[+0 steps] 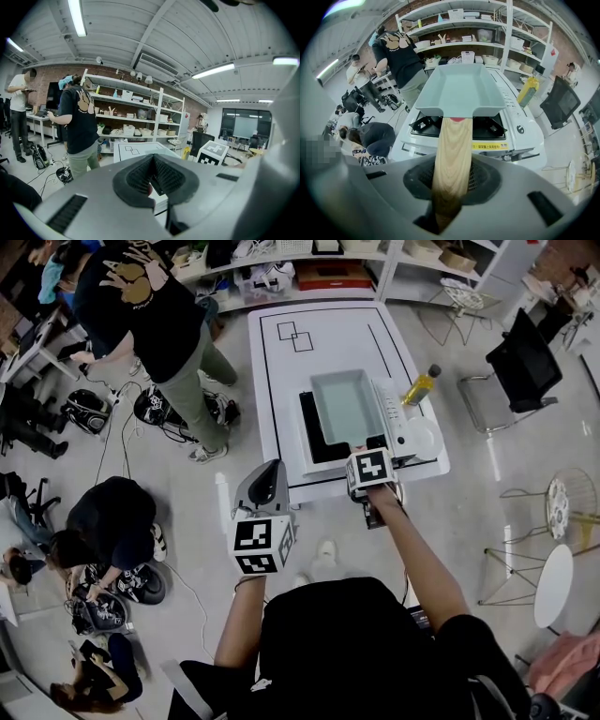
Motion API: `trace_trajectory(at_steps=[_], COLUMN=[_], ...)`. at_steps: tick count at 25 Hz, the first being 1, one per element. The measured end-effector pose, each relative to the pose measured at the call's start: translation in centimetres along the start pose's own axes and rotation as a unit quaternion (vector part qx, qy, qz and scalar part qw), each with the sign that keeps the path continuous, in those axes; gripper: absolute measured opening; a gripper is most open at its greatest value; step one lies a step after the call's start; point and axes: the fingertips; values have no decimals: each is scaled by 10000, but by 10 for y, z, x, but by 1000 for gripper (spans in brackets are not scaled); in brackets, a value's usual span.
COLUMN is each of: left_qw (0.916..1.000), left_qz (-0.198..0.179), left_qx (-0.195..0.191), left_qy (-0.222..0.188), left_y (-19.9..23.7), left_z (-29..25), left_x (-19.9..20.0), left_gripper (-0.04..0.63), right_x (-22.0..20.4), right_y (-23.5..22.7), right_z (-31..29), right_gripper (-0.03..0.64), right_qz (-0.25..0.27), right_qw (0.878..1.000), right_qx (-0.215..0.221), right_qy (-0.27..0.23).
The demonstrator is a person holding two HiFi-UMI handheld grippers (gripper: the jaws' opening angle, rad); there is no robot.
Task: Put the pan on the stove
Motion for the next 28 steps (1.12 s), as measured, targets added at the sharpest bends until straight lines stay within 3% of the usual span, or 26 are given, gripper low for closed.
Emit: trace_trajectory(at_steps=[14,28], left_qw=[9999,9991], left_qz=[-65,-183], left_qx=[-90,-305], left_qy=[-90,-243], left_y=[-10,-24], left_z=[12,48], left_x=[5,7], left_gripper=[11,11], right_x=[10,7], right_y=[3,13], right_z=[30,92], right_gripper=[132,133], right_qz=[90,138], right_qw=[9987,9915], right_qx=[-11,-157], right_qy=[-510,-1281])
Point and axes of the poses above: the fingertips, and each gripper's own axes: z backward along the fingers, y to its left, x out of its top, and after that the axes turned 10 degrees about x, right-handed
